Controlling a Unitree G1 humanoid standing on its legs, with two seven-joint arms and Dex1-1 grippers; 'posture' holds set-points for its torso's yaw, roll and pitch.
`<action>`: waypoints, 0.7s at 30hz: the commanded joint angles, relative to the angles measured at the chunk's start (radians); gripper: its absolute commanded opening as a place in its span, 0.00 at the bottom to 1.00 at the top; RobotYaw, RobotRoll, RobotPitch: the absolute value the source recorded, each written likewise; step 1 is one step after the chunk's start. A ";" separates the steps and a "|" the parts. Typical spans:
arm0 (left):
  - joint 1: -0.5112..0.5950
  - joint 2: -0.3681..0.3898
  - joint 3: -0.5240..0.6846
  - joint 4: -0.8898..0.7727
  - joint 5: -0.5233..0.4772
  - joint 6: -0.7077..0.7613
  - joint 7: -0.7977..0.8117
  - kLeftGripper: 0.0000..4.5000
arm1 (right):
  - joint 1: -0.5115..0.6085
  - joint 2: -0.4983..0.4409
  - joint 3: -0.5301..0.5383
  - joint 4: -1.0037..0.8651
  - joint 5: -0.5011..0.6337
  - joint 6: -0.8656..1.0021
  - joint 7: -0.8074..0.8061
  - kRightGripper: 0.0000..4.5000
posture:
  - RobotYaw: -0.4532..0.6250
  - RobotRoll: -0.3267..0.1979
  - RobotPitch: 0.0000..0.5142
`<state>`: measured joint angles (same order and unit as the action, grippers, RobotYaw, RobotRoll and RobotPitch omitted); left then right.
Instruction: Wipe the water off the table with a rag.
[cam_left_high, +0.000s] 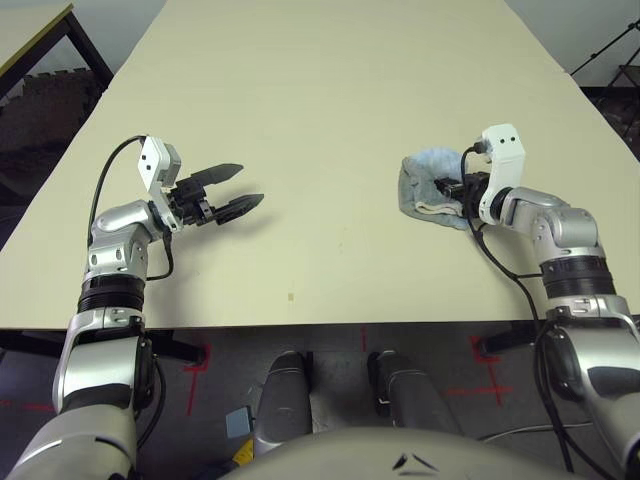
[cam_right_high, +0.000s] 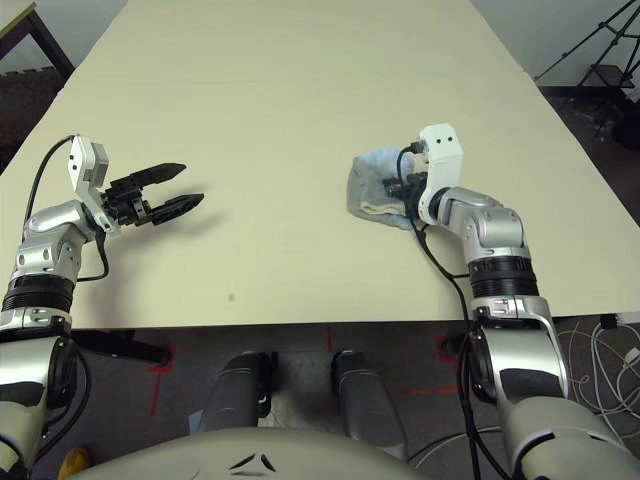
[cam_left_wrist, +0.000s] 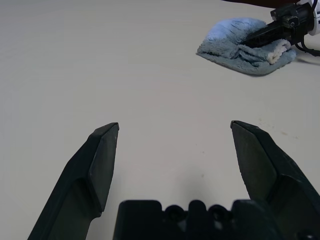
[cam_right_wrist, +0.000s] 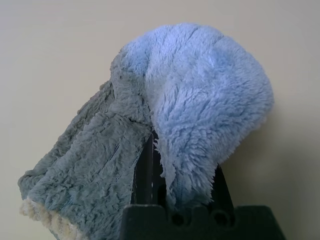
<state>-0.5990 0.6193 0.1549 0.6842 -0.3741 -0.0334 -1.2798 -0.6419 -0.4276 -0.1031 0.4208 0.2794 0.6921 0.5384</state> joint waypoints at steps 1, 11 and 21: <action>-0.007 -0.004 -0.009 0.016 0.015 -0.009 -0.008 1.00 | 0.004 -0.045 -0.027 0.007 0.005 0.013 0.015 0.02 | 0.34 0.62 0.25; -0.002 0.000 -0.007 0.015 0.017 -0.006 -0.015 1.00 | -0.161 -0.194 -0.134 -0.044 0.219 0.329 0.181 0.02 | 0.34 0.62 0.25; -0.017 -0.010 -0.009 0.033 0.023 -0.012 -0.018 1.00 | -0.171 -0.297 -0.075 0.013 0.170 0.280 0.229 0.02 | 0.32 0.62 0.24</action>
<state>-0.6128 0.6106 0.1550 0.6910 -0.3675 -0.0367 -1.2909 -0.8242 -0.7051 -0.1960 0.4065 0.4779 1.0126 0.7609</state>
